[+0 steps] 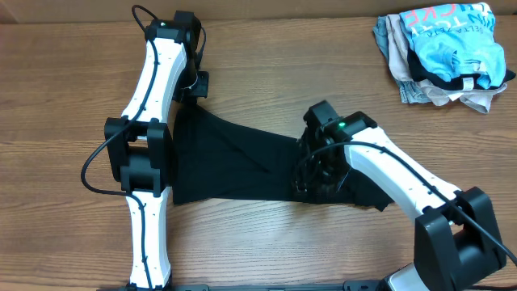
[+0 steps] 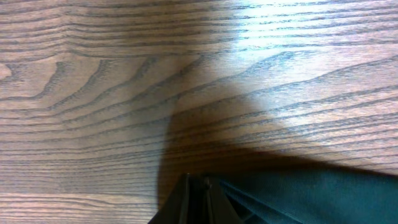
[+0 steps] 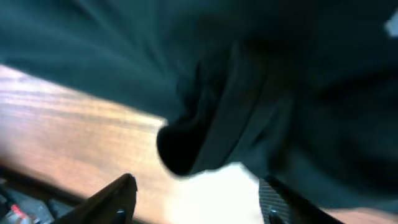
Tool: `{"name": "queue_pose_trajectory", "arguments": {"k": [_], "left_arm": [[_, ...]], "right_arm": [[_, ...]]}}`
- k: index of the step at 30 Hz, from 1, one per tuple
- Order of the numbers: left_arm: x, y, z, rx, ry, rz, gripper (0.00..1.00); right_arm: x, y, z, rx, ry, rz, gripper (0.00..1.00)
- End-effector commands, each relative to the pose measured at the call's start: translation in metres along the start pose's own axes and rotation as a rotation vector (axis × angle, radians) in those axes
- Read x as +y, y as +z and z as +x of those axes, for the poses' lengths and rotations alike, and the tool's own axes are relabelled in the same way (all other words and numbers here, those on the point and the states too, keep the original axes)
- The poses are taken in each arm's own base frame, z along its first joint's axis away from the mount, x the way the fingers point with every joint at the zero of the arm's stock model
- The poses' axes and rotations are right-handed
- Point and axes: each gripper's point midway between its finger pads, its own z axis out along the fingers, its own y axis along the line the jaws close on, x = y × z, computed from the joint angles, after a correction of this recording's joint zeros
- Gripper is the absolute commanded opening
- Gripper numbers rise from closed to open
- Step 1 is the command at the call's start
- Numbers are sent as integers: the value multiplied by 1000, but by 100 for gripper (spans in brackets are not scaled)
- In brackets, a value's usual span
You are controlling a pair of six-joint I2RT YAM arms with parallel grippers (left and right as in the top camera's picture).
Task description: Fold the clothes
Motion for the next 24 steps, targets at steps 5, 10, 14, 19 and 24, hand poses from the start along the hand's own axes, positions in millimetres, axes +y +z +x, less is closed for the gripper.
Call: {"name": "queue_pose_trajectory", "arguments": {"k": [5,10,14,19,24], "left_arm": [[1,-6,-6,-26,-18,11,5],[1,-6,-5,-23,-18,11,5],[1,-6,-4,-19,-18,10,5],[2,-6,-4,-18,-18,10,5],[2,-5,-4,-17,-18,10,6]], "right_arm": [[-12,-24,-45,-209,-96,83,75],[-14,-12,-47,-193,-98,85,77],[-13,1,-45,-157,-67,92,74],[-11,8,-44,-147,-30,98,54],[-14,10,-42,-140,23,116,29]]}}
